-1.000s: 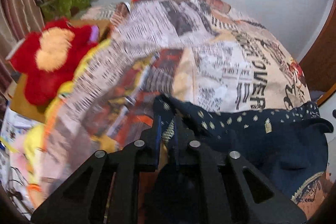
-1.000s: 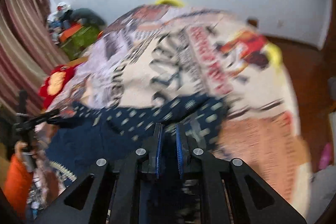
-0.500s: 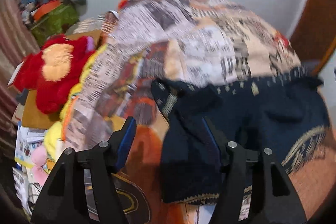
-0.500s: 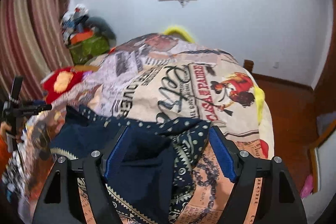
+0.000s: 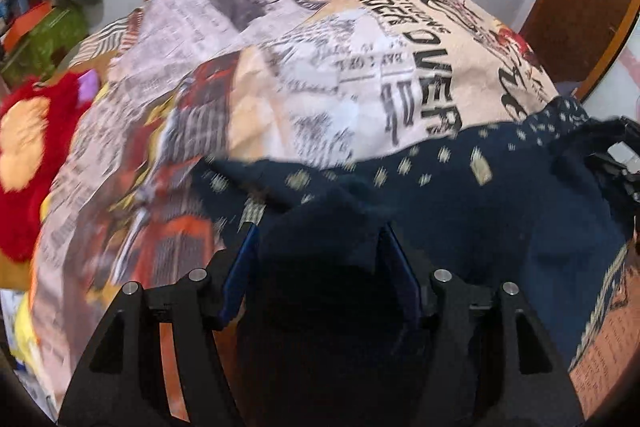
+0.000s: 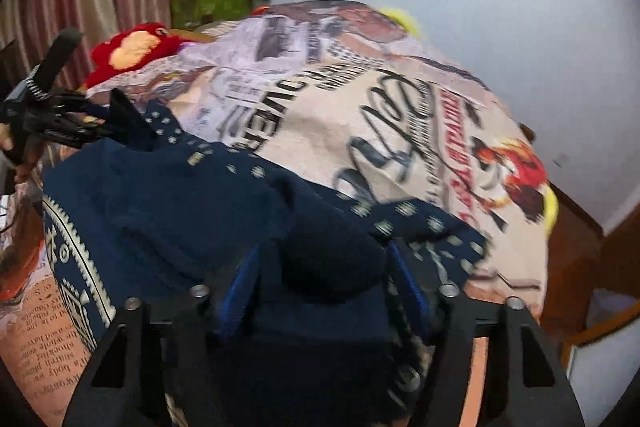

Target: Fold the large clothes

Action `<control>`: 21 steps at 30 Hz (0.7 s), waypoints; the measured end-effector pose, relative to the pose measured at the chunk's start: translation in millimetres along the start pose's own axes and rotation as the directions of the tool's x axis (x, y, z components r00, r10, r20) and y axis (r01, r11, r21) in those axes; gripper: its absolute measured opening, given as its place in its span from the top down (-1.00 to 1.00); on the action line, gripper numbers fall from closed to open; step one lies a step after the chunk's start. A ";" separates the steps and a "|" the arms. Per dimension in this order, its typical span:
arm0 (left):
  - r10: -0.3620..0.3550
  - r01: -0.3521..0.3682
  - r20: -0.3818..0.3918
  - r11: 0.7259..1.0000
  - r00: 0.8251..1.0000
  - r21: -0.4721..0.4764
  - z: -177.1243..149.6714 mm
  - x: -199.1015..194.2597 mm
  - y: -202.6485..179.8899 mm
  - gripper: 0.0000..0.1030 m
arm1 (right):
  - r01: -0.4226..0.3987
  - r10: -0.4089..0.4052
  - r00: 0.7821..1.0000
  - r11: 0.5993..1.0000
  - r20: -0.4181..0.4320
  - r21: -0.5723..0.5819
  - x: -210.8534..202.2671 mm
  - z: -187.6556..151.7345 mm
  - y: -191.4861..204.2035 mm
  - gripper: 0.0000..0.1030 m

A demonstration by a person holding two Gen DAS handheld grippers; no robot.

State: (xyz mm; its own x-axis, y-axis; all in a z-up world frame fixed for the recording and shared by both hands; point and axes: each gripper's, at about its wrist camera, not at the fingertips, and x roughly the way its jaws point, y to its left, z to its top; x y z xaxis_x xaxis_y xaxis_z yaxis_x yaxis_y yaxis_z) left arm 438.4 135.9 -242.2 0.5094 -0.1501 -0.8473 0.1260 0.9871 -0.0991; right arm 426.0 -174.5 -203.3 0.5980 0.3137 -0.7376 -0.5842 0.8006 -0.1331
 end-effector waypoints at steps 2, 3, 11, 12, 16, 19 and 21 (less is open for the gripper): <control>0.001 -0.001 0.001 1.000 1.000 0.008 5.9 7.2 -3.1 0.00 | -0.009 0.009 1.000 1.000 -0.005 -0.006 7.6 5.4 4.1 0.28; 0.004 -0.004 0.004 1.000 1.000 0.023 7.1 9.7 -5.8 0.15 | -0.012 0.012 1.000 1.000 -0.011 0.004 11.5 7.5 4.1 0.35; 0.094 -0.100 0.094 0.993 0.991 0.069 7.3 -4.1 -14.8 0.83 | 0.031 -0.034 0.998 0.998 0.048 0.054 6.4 12.2 -4.6 0.77; 0.099 -0.105 0.120 0.993 0.988 0.051 9.6 -11.9 -11.6 0.83 | 0.041 -0.045 0.997 0.997 0.067 0.067 1.8 13.2 -7.2 0.77; 0.136 -0.120 0.182 0.988 0.974 -0.094 24.2 -33.6 14.8 0.83 | 0.083 -0.099 0.988 0.988 0.122 0.131 -12.0 20.6 -22.1 0.79; 0.147 -0.113 0.179 0.976 0.973 -0.184 29.4 -30.0 33.3 0.83 | 0.092 -0.112 0.987 0.982 0.117 0.165 -9.9 23.1 -30.4 0.80; 0.165 -0.136 0.136 0.971 0.977 -0.197 29.2 -13.8 36.4 0.83 | 0.102 -0.118 0.989 0.981 0.090 0.163 -1.6 23.4 -30.1 0.80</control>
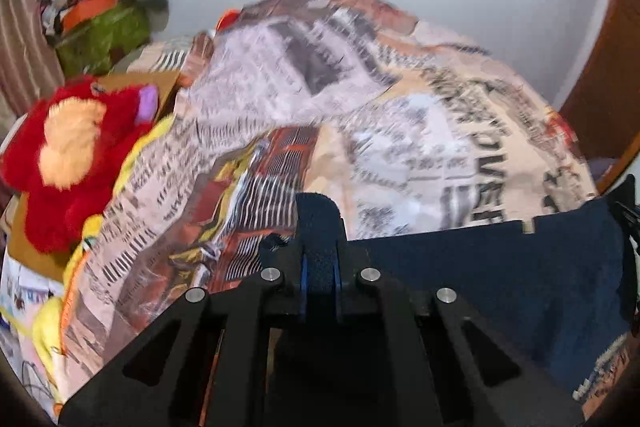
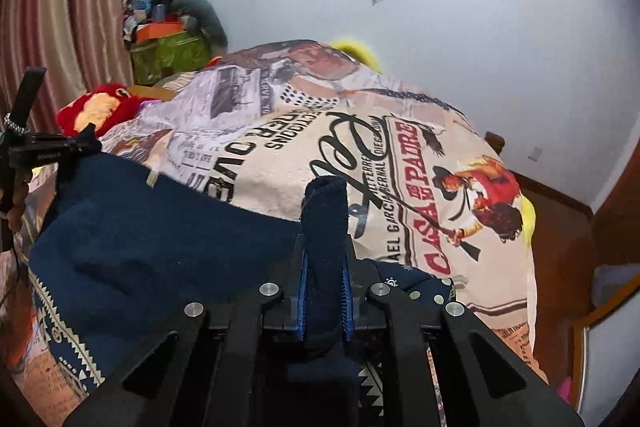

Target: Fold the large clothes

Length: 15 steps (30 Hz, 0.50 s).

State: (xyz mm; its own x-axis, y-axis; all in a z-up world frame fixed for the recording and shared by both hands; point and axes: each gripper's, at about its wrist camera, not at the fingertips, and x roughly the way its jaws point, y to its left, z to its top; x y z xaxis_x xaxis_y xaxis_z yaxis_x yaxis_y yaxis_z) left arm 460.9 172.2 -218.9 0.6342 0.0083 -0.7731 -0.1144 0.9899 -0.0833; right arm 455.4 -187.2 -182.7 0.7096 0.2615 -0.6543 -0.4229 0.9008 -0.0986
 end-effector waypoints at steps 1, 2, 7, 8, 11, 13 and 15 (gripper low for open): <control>0.011 -0.011 -0.018 1.000 1.000 0.009 -3.1 6.9 -2.8 0.83 | 0.012 -0.012 1.000 1.000 -0.011 -0.005 4.2 -1.5 1.5 0.80; 0.029 -0.028 -0.045 0.999 0.999 0.027 -6.6 17.7 -6.7 0.82 | 0.026 -0.027 0.999 1.000 -0.039 -0.017 12.5 -3.2 4.0 0.80; 0.109 -0.096 -0.102 0.988 0.989 0.124 -25.5 46.6 -21.5 0.73 | 0.075 -0.078 0.991 0.997 -0.107 -0.032 31.7 -11.1 -1.1 0.79; 0.115 -0.102 -0.098 0.986 0.988 0.133 -26.5 46.1 -21.8 0.68 | 0.073 -0.076 0.992 0.997 -0.100 -0.035 29.5 -11.4 -3.7 0.77; 0.119 -0.107 -0.086 0.985 0.989 0.133 -24.1 35.5 -17.0 0.50 | 0.099 -0.104 0.990 0.993 -0.097 -0.058 20.7 -9.5 -6.0 0.28; 0.124 -0.116 -0.068 0.987 0.990 0.114 -19.0 20.2 -10.9 0.31 | 0.168 -0.172 0.984 0.982 -0.046 -0.085 4.8 -6.9 -4.7 -0.14; 0.128 -0.124 -0.043 0.988 0.991 0.092 -13.2 2.6 -5.1 0.09 | 0.201 -0.200 0.980 0.976 0.012 -0.086 -15.7 -2.4 -4.2 -0.27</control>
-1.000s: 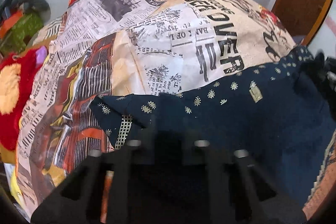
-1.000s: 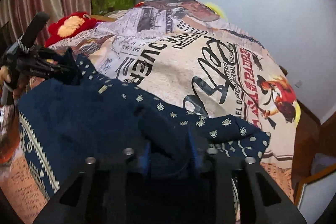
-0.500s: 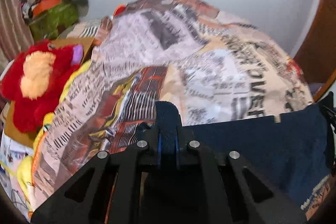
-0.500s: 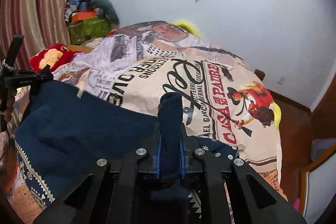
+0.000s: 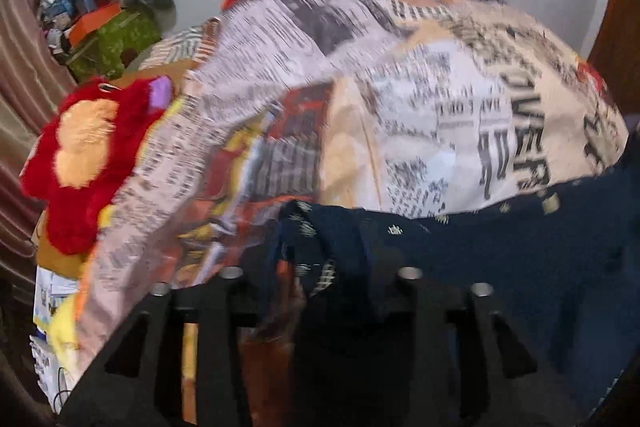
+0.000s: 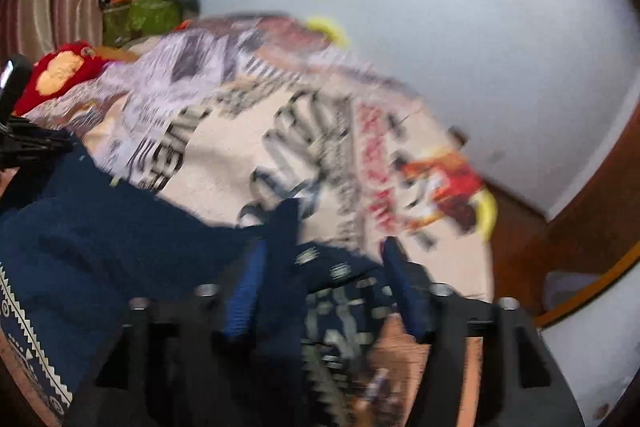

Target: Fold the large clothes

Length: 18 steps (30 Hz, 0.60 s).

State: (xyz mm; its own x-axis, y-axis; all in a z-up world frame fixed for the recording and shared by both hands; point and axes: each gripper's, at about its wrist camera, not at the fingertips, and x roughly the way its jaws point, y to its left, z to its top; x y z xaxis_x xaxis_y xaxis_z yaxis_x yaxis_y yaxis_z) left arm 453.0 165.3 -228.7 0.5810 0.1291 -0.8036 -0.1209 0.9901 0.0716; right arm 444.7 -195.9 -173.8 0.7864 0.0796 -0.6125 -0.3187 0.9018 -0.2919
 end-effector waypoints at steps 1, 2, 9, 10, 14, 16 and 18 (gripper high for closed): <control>0.005 -0.005 0.016 1.000 1.000 -0.007 1.4 -8.7 2.5 0.02 | -0.007 0.007 1.000 1.000 0.013 0.001 -7.8 2.9 -0.7 -0.31; 0.007 -0.007 0.037 1.000 0.999 -0.013 2.1 -20.3 4.3 -0.04 | -0.019 0.019 0.999 1.000 0.026 0.003 -16.9 5.4 0.4 -0.36; -0.092 0.089 0.089 0.995 0.992 0.037 -18.4 -80.2 -19.4 -0.29 | -0.241 0.241 0.970 0.970 0.026 -0.015 -52.2 9.0 53.8 -0.48; -0.100 0.096 0.088 0.994 0.991 0.050 -23.8 -84.3 -24.9 -0.33 | -0.273 0.273 0.962 0.962 0.010 -0.006 -51.0 7.5 62.8 -0.48; -0.117 0.111 0.066 0.990 0.991 0.086 -47.2 -90.8 -47.1 -0.38 | -0.362 0.362 0.928 0.932 -0.084 0.027 -35.5 -4.0 97.3 -0.48; -0.132 0.127 0.043 0.986 0.990 0.105 -56.9 -87.0 -56.4 -0.38 | -0.361 0.356 0.923 0.933 -0.148 -0.004 -25.9 -13.9 113.2 -0.48; -0.134 0.132 0.009 0.985 0.991 0.109 -64.9 -80.6 -62.0 -0.38 | -0.366 0.356 0.917 0.930 -0.182 -0.025 -22.0 -22.1 118.2 -0.48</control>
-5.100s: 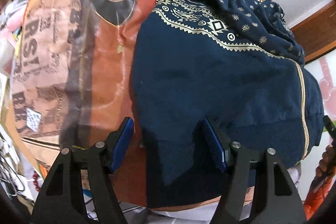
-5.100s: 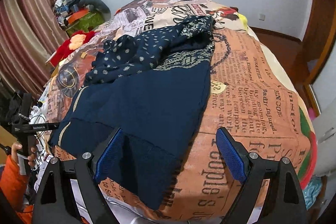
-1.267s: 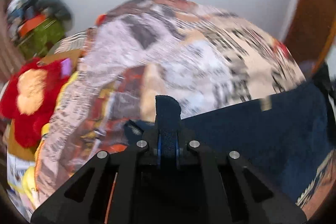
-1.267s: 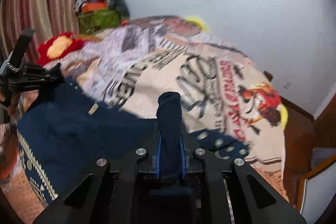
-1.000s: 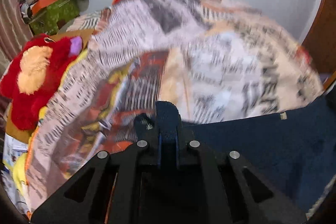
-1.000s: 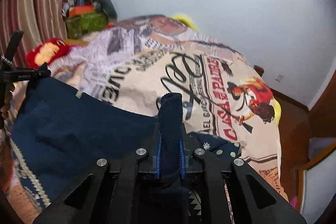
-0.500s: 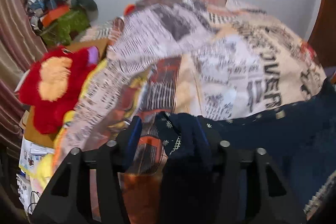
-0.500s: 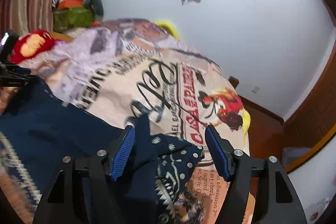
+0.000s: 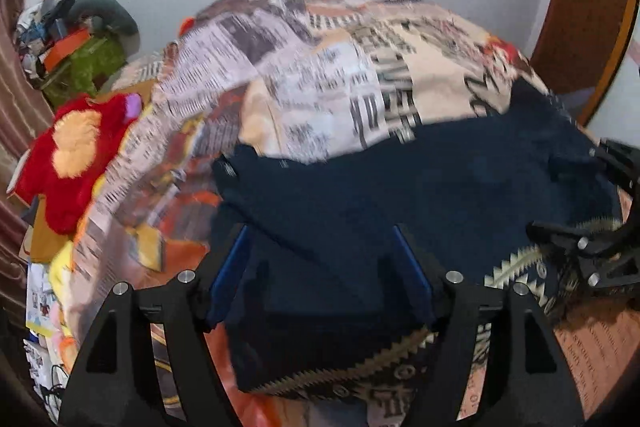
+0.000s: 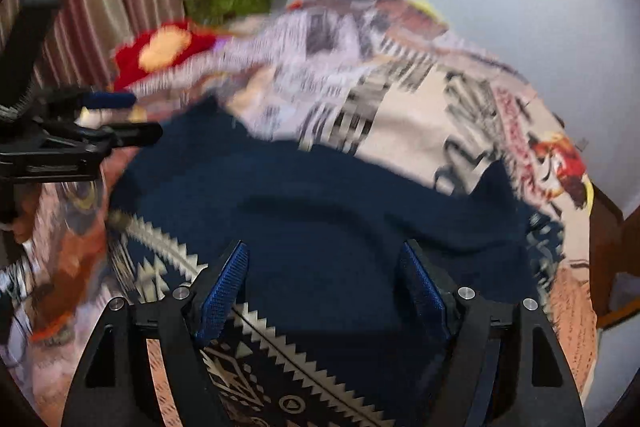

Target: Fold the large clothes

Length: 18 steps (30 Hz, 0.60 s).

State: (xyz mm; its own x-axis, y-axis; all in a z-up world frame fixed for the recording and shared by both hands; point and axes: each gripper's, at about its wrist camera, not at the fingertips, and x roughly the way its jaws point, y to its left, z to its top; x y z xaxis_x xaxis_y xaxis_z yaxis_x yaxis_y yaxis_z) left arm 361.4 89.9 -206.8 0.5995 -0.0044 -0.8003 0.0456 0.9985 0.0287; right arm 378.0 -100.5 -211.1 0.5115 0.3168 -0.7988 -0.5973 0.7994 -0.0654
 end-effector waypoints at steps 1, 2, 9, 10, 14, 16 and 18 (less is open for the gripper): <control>-0.002 0.002 -0.019 1.000 1.000 -0.002 -3.3 3.3 -0.6 -0.38 | -0.004 0.004 1.000 1.000 -0.010 -0.003 0.5 -2.6 -1.5 -0.49; -0.003 0.003 -0.032 1.000 0.999 -0.005 -7.9 5.7 -0.2 -0.38 | -0.007 0.008 1.000 1.000 -0.019 0.004 -1.2 -5.6 -6.3 -0.54; 0.006 -0.016 -0.067 0.988 0.998 -0.152 -39.7 -2.1 36.6 -0.38 | 0.049 -0.042 0.997 0.994 -0.066 0.102 -25.9 -32.2 -53.9 -0.67; 0.008 -0.024 -0.082 0.981 0.997 -0.192 -45.5 -3.0 44.6 -0.39 | 0.071 -0.063 0.995 0.991 -0.072 0.110 -29.1 -35.3 -59.8 -0.67; -0.019 -0.025 -0.126 0.939 0.992 -0.344 -72.7 -7.8 73.6 -0.40 | 0.092 -0.082 0.994 0.988 -0.074 0.128 -40.6 -45.1 -72.6 -0.66; -0.051 -0.016 -0.148 0.907 0.988 -0.421 -89.4 -10.2 86.3 -0.40 | 0.120 -0.113 0.991 0.986 -0.071 0.117 -47.7 -47.7 -68.7 -0.67; -0.096 0.003 -0.161 0.866 0.982 -0.500 -105.1 -11.2 95.3 -0.40 | 0.170 -0.165 0.984 0.983 -0.068 0.075 -54.4 -47.4 -58.5 -0.67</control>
State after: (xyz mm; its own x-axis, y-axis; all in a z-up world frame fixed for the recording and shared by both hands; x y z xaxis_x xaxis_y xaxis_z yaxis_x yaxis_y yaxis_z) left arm 275.1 190.8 -258.0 0.4556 -0.0920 -0.8854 -0.3582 0.8916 -0.2770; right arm 355.8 -188.7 -192.1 0.5595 0.1454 -0.8160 -0.4538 0.8776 -0.1548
